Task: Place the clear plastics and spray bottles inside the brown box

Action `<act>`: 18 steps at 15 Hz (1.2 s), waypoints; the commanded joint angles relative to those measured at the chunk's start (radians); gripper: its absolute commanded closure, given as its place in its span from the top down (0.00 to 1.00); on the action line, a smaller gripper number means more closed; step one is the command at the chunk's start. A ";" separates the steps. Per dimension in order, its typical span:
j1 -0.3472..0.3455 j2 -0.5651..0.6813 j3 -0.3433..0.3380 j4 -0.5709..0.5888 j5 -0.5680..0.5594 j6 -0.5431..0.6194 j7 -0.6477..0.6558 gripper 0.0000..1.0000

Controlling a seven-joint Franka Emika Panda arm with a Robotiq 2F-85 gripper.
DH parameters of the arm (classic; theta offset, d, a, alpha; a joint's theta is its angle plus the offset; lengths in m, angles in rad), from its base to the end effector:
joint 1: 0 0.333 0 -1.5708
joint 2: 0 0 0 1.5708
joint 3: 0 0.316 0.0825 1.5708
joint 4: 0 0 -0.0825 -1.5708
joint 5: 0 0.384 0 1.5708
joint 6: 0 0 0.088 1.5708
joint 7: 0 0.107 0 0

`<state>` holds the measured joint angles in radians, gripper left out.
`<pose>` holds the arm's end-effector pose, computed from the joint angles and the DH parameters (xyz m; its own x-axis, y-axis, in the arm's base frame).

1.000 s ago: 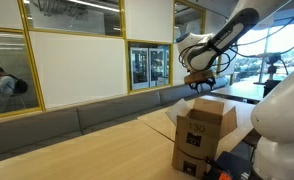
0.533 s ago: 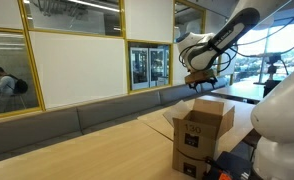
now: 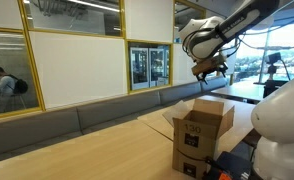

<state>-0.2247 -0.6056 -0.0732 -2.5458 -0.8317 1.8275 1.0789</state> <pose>0.3278 -0.1651 0.4835 0.5153 -0.6992 0.4955 -0.8353 -0.2802 0.4731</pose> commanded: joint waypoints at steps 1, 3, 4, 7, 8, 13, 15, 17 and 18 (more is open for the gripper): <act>0.031 -0.192 0.036 -0.039 0.018 -0.144 -0.106 1.00; 0.077 -0.299 0.000 -0.074 0.073 -0.133 -0.193 1.00; 0.089 -0.349 -0.012 -0.097 0.103 -0.117 -0.225 1.00; 0.099 -0.479 -0.029 -0.173 0.199 -0.082 -0.294 1.00; 0.100 -0.519 -0.033 -0.208 0.231 -0.064 -0.308 1.00; 0.215 -0.529 -0.147 -0.229 0.314 0.018 -0.309 1.00; 0.276 -0.510 -0.203 -0.228 0.326 0.085 -0.310 1.00; 0.350 -0.484 -0.265 -0.229 0.316 0.169 -0.306 1.00; 0.390 -0.473 -0.303 -0.229 0.308 0.213 -0.310 1.00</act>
<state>0.0616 -1.1112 -0.2841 -2.7749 -0.5224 1.9233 0.7725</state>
